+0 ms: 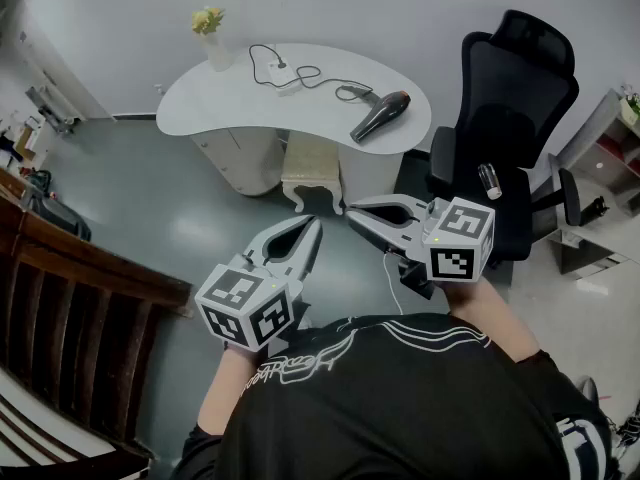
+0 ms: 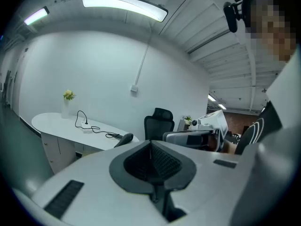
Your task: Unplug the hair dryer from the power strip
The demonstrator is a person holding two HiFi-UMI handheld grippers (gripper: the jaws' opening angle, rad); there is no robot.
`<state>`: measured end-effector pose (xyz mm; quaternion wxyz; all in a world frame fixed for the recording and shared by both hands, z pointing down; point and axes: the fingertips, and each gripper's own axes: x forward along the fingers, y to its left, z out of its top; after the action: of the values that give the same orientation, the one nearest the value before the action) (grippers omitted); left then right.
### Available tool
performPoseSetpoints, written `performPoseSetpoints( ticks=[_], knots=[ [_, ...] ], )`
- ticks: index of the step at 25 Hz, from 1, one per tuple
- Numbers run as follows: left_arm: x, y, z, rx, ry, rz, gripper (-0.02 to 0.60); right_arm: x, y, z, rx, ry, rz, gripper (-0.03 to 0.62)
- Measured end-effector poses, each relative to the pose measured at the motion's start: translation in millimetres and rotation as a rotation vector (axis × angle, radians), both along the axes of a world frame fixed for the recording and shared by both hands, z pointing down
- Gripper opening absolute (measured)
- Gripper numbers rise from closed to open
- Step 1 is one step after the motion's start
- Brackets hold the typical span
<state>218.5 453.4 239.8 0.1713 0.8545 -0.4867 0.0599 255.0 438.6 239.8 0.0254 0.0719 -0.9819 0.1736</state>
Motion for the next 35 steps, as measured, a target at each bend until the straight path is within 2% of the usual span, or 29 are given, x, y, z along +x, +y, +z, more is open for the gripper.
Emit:
performPoseSetpoints(
  ticks=[6, 11, 19, 28, 35],
  knots=[
    [0.6, 0.4, -0.1, 0.005, -0.010, -0.004, 0.008, 2.4, -1.2, 0.0, -0.004, -0.012, 0.009, -0.003],
    [1.2, 5.7, -3.1, 0.006, -0.018, -0.012, 0.008, 6.2, -8.6, -1.2, -0.054, -0.048, 0.052, -0.003],
    [-18.9, 5.2, 15.1, -0.037, 0.013, -0.043, 0.008, -9.6, -16.8, 19.1, -0.084, -0.010, 0.061, -0.003],
    [-71.0, -39.4, 41.2, -0.095, 0.087, -0.058, 0.008, -51.2, -55.2, 50.5, -0.172, 0.039, 0.073, -0.003],
    [-129.7, -102.9, 64.5, -0.164, 0.109, -0.040, 0.008, -106.6, -120.9, 73.0, -0.244, 0.058, 0.104, -0.003]
  ],
)
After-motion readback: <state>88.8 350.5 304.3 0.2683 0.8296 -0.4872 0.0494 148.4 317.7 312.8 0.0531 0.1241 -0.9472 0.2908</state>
